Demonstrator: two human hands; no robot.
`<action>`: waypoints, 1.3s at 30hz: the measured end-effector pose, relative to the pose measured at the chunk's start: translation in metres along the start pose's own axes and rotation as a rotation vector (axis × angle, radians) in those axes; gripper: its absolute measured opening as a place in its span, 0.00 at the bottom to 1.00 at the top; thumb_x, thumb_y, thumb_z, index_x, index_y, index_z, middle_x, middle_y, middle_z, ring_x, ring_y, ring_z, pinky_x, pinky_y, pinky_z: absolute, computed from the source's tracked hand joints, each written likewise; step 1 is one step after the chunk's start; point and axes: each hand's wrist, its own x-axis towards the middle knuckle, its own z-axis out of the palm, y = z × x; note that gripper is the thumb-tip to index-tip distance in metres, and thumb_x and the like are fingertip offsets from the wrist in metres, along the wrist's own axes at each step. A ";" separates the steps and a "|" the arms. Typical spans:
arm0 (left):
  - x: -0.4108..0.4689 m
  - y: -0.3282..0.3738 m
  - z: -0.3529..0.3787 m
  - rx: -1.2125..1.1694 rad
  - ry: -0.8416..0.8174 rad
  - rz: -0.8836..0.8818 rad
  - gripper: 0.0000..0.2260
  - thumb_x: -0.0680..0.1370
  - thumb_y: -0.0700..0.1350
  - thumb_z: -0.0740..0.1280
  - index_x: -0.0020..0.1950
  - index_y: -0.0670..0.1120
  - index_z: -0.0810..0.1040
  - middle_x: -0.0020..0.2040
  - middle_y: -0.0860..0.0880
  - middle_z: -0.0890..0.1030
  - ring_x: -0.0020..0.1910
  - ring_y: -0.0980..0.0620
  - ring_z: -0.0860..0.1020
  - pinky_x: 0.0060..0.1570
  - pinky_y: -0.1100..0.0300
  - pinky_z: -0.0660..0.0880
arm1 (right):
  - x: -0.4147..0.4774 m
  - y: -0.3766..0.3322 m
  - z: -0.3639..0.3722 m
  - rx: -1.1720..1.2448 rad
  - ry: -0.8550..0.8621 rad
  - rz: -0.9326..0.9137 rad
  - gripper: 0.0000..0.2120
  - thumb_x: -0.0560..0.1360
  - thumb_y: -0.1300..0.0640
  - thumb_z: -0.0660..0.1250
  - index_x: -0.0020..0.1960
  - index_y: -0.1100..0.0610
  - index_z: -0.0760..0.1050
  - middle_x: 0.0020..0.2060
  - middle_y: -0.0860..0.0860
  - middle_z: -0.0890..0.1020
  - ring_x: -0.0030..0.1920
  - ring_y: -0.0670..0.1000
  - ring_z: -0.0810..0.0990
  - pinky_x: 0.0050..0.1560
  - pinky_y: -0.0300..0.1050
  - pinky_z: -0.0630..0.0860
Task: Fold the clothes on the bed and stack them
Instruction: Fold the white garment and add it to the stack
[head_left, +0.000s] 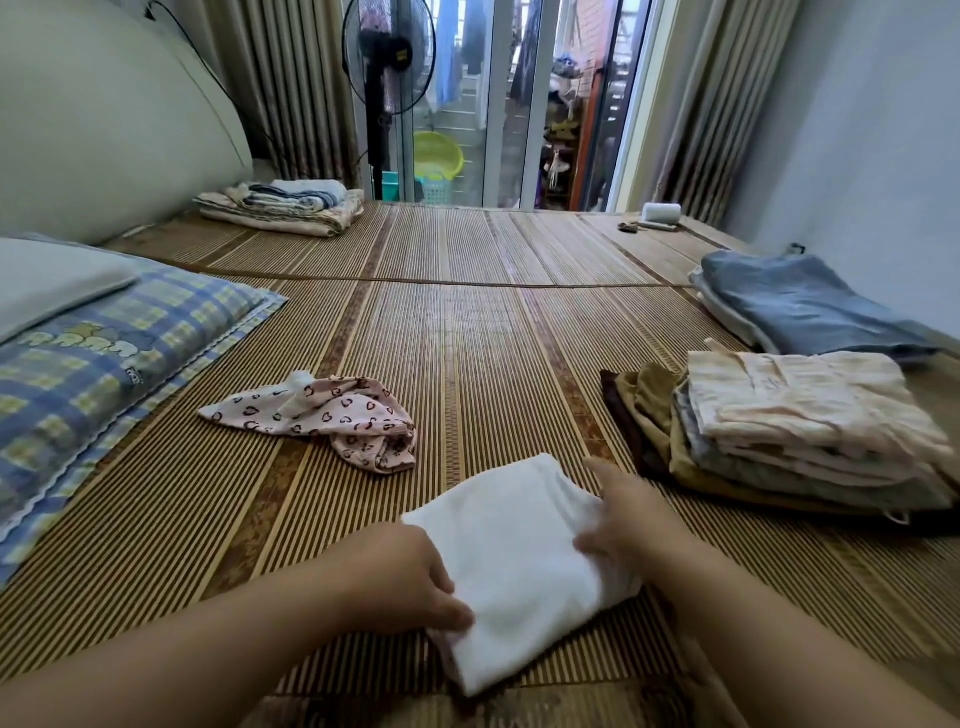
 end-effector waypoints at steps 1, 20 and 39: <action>-0.006 0.004 0.001 -0.029 -0.060 0.017 0.19 0.64 0.70 0.67 0.46 0.61 0.83 0.43 0.60 0.83 0.42 0.63 0.79 0.49 0.60 0.77 | -0.002 0.003 -0.002 -0.036 0.087 0.012 0.44 0.65 0.48 0.76 0.76 0.48 0.57 0.64 0.54 0.72 0.64 0.56 0.72 0.63 0.50 0.70; 0.013 0.009 0.010 0.046 0.340 -0.275 0.35 0.70 0.67 0.66 0.70 0.50 0.62 0.68 0.46 0.68 0.64 0.45 0.70 0.60 0.52 0.71 | -0.021 0.014 -0.024 0.092 -0.278 0.272 0.40 0.63 0.34 0.73 0.65 0.59 0.72 0.54 0.52 0.79 0.51 0.51 0.78 0.45 0.42 0.74; -0.004 0.023 0.046 -1.235 0.273 -0.163 0.46 0.69 0.32 0.72 0.77 0.58 0.52 0.59 0.49 0.75 0.52 0.44 0.79 0.49 0.51 0.80 | -0.042 0.022 -0.003 0.620 -0.257 0.016 0.35 0.67 0.63 0.72 0.71 0.44 0.68 0.65 0.47 0.70 0.58 0.47 0.71 0.51 0.37 0.69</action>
